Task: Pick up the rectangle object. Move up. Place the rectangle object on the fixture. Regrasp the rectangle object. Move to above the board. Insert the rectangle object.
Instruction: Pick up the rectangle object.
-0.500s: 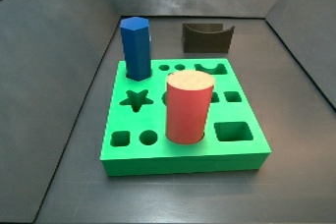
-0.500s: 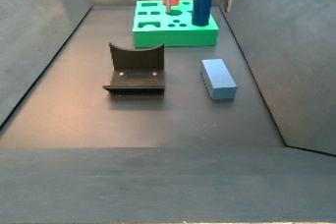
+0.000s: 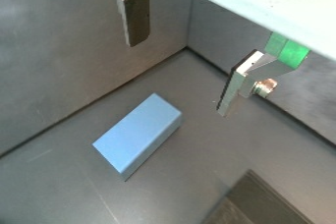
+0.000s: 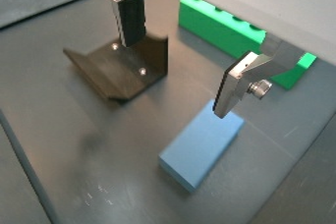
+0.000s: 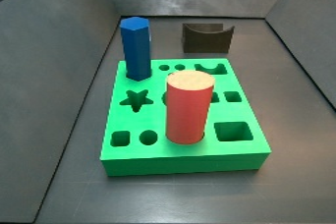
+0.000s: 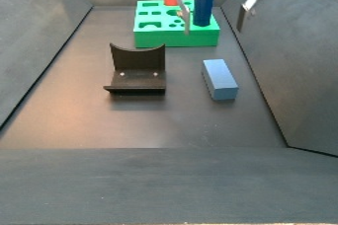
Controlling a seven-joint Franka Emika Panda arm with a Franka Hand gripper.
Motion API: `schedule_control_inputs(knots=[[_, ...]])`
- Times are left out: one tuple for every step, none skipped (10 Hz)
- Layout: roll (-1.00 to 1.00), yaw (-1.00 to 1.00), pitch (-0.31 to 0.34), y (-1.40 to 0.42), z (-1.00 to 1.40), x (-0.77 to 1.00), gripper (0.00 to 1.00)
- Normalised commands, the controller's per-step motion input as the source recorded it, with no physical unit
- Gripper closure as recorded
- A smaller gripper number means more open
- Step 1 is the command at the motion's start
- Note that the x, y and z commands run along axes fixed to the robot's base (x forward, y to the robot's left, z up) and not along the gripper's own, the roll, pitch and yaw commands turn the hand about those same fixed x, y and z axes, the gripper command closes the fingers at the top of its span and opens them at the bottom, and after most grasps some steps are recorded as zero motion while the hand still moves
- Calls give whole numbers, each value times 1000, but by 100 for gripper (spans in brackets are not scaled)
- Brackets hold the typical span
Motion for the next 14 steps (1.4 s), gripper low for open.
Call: schedule_control_inputs(knots=[[-66,371,-183,0,-543,-200,0],[-93,363,-190,0,-589,-80,0],[-70,357,-189,0,-651,-91,0],[-71,317,-189,0,-637,-63,0],[-46,277,-163,0,-563,-54,0],[0,183,-130,0,-531,-111,0],[0,17,-131,0,-531,-183,0],[0,0,-91,0,-571,-217,0],[0,-23,-71,0,-569,-220,0],[0,-29,-79,0,-511,-180,0],[-7,-31,-90,0,-514,-154,0],[-61,-63,-129,0,-554,-26,0],[-139,-97,-161,0,-523,0,0],[-153,-117,-171,9,-511,0,0]])
